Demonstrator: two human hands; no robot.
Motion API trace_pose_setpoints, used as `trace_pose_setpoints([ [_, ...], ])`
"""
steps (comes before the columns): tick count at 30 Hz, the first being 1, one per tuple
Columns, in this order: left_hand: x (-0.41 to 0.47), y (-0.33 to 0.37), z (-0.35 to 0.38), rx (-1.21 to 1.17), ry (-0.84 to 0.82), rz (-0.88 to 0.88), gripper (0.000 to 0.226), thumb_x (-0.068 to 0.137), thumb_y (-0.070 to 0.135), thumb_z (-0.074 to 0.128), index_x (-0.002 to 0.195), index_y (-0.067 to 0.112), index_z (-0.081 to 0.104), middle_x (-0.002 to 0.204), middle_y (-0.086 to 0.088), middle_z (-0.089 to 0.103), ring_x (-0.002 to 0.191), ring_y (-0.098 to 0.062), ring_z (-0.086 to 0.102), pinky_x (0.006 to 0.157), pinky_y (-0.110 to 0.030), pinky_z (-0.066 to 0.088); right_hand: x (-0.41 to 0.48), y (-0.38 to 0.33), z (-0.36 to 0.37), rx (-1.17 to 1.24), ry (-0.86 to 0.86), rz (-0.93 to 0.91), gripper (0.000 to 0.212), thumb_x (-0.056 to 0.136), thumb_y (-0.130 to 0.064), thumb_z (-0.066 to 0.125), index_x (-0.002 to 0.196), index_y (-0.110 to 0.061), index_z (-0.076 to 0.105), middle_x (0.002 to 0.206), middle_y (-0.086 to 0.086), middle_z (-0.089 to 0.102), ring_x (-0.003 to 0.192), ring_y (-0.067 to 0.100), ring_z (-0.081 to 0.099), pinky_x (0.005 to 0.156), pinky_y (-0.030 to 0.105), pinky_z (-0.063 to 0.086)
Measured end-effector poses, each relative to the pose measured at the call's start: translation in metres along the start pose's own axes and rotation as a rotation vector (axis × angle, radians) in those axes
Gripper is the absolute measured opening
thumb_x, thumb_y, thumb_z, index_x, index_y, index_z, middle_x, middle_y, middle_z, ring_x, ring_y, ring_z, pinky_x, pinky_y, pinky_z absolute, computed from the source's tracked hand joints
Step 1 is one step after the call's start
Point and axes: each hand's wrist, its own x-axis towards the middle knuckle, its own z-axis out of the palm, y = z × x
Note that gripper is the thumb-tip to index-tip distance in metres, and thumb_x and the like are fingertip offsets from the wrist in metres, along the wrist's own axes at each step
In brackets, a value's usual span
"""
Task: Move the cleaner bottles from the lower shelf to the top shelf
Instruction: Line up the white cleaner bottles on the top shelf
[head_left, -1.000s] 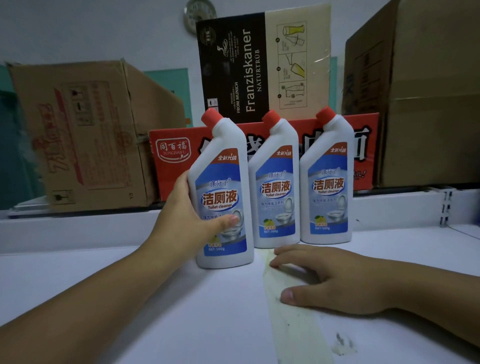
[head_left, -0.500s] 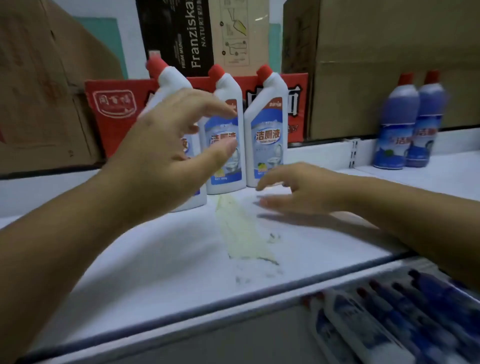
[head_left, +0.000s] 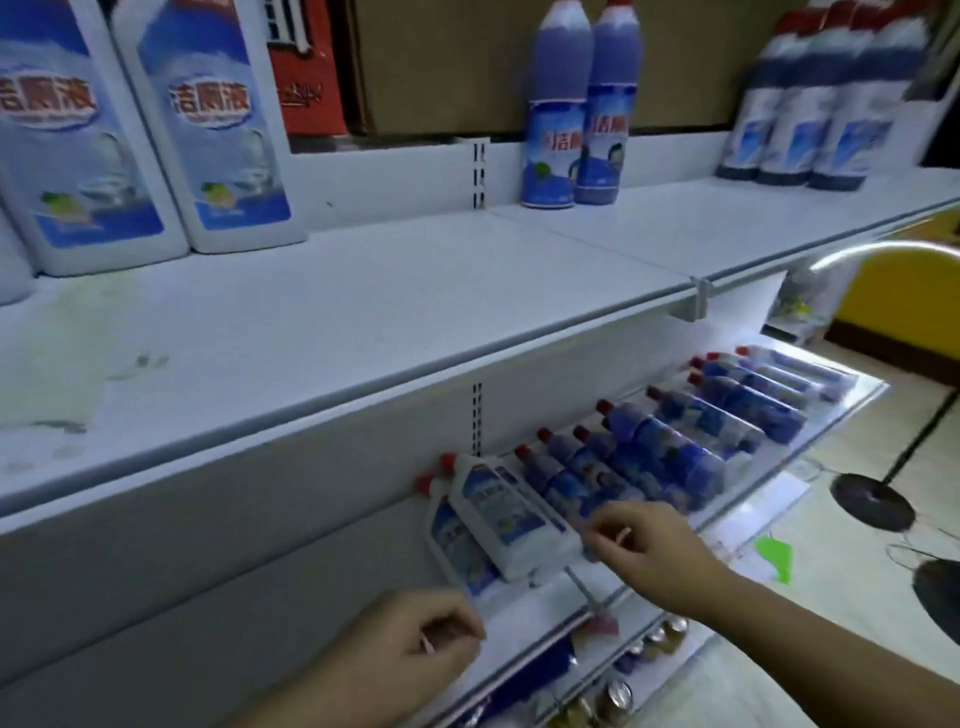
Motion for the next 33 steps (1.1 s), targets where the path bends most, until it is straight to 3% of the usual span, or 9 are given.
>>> trace_pose_setpoints([
  [2,0.037,-0.007,0.012,-0.074,0.064,-0.108,0.020,0.084,0.022,0.066,0.071,0.037,0.067,0.070,0.009,0.068,0.066,0.001,0.059,0.067,-0.019,0.049,0.014,0.055,0.011,-0.045,-0.001,0.211,0.005,0.090,-0.031,0.054,0.092,-0.030,0.058,0.095,-0.006,0.064,0.088,0.010,0.060,0.080,0.033,0.051],
  [4,0.073,-0.012,0.024,-0.045,0.076,-0.187,0.016,0.088,0.017,0.062,0.078,0.030,0.064,0.076,0.006,0.065,0.068,-0.002,0.058,0.063,-0.015,0.046,0.021,0.088,0.018,-0.093,0.017,0.306,0.021,0.088,-0.035,0.054,0.105,-0.023,0.055,0.110,0.002,0.058,0.102,0.018,0.055,0.084,0.032,0.048],
  [9,0.133,0.000,0.051,-0.135,0.122,-0.239,0.013,0.091,0.016,0.057,0.086,0.027,0.062,0.084,0.001,0.068,0.079,-0.015,0.064,0.071,-0.028,0.052,0.047,0.126,0.034,-0.164,0.071,0.362,0.045,0.086,-0.036,0.054,0.126,-0.016,0.046,0.131,0.008,0.044,0.120,0.026,0.043,0.096,0.036,0.041],
  [15,0.163,0.019,0.068,-0.234,0.179,-0.268,0.018,0.092,0.008,0.055,0.081,0.021,0.063,0.077,0.001,0.066,0.066,-0.011,0.060,0.062,-0.022,0.050,0.075,0.137,0.047,-0.213,0.050,0.339,0.060,0.086,-0.045,0.051,0.137,-0.015,0.039,0.138,0.009,0.040,0.127,0.026,0.035,0.103,0.037,0.036],
  [19,0.161,0.013,0.062,-0.208,0.469,-0.341,0.016,0.089,0.012,0.057,0.078,0.022,0.064,0.076,0.002,0.066,0.072,-0.015,0.062,0.061,-0.024,0.048,0.080,0.132,0.064,-0.329,0.108,0.221,0.062,0.084,-0.057,0.043,0.133,-0.019,0.045,0.132,0.006,0.045,0.120,0.026,0.041,0.099,0.040,0.035],
  [22,0.157,0.002,0.055,-0.251,0.719,-0.458,0.006,0.087,0.022,0.061,0.091,0.017,0.059,0.083,0.003,0.062,0.075,-0.015,0.060,0.058,-0.025,0.045,0.085,0.114,0.075,-0.299,0.213,0.029,0.056,0.082,-0.054,0.038,0.116,-0.015,0.060,0.118,0.008,0.058,0.107,0.030,0.054,0.090,0.042,0.040],
  [27,0.172,-0.017,0.057,-0.563,0.632,-0.693,0.041,0.083,0.019,0.067,0.119,0.003,0.056,0.108,-0.014,0.064,0.088,-0.026,0.060,0.067,-0.029,0.048,0.096,0.065,0.095,0.212,-0.135,0.089,0.057,0.076,-0.066,0.046,0.110,-0.021,0.055,0.102,0.000,0.064,0.089,0.016,0.061,0.080,0.035,0.053],
  [30,0.180,-0.019,0.053,-0.772,0.623,-0.753,0.040,0.082,0.014,0.069,0.118,0.000,0.060,0.103,-0.020,0.065,0.091,-0.033,0.062,0.072,-0.034,0.050,0.106,0.058,0.088,0.374,-0.237,0.162,0.036,0.078,-0.048,0.064,0.099,-0.019,0.061,0.093,-0.001,0.067,0.079,0.011,0.063,0.069,0.020,0.050],
  [33,0.180,-0.014,0.050,-0.971,0.553,-0.747,0.042,0.081,0.013,0.072,0.117,-0.003,0.058,0.091,-0.020,0.065,0.080,-0.033,0.062,0.062,-0.035,0.052,0.103,0.060,0.077,0.556,-0.239,0.214,0.029,0.076,-0.035,0.072,0.097,-0.016,0.066,0.080,-0.007,0.065,0.067,0.002,0.057,0.059,0.013,0.045],
])
